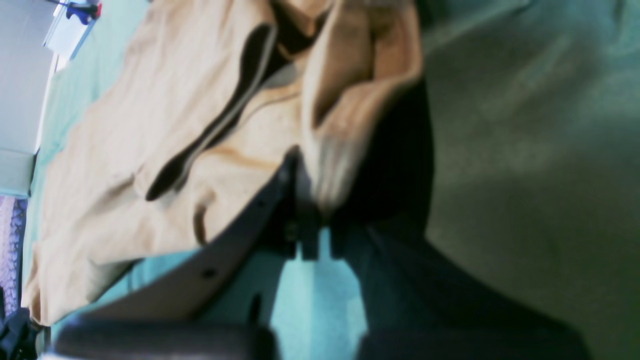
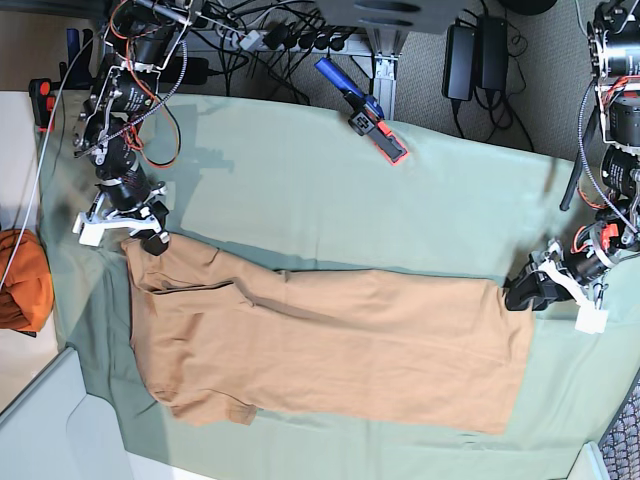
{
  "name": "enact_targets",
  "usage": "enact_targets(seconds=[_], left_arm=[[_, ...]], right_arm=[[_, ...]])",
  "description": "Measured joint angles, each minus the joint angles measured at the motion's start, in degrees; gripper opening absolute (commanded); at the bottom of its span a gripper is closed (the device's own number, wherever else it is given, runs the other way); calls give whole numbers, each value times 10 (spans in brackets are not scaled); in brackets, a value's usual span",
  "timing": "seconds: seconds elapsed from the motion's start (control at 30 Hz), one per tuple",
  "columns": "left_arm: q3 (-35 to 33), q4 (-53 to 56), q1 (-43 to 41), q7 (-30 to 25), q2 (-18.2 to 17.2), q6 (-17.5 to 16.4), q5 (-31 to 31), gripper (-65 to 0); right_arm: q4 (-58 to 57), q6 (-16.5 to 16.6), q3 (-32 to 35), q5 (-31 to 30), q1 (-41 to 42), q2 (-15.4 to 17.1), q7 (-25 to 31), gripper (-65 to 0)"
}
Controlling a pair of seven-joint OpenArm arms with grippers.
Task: Fold the T-shirt properly
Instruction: 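Regrasp the folded edge, right gripper at shoulder, left at hem, then pull the folded layer back with both grippers to spread the shirt flat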
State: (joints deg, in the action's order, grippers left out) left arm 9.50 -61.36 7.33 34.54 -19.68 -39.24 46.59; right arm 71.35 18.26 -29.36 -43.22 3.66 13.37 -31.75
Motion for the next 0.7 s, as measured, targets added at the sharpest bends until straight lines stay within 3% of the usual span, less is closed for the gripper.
enact_targets(seconds=[0.1,0.27,0.3,0.47,0.7], left_arm=[[0,0,0,-5,2,0,-5,-347],[0,0,1,-5,2,-2,-21,-633],[0,0,2,-5,2,-2,-21,-650],[0,-4,5,5,-5,-2,-28,-650],[0,-41,2,47,-47,-2,22,-650]], right_arm=[[0,0,0,0,0,0,0,-650],[0,0,0,0,0,0,0,-650],[0,0,0,0,0,0,0,-650],[1,0,0,-7,0,2,-19,-650],[63,3,0,-31,-19,12,-51,-650]])
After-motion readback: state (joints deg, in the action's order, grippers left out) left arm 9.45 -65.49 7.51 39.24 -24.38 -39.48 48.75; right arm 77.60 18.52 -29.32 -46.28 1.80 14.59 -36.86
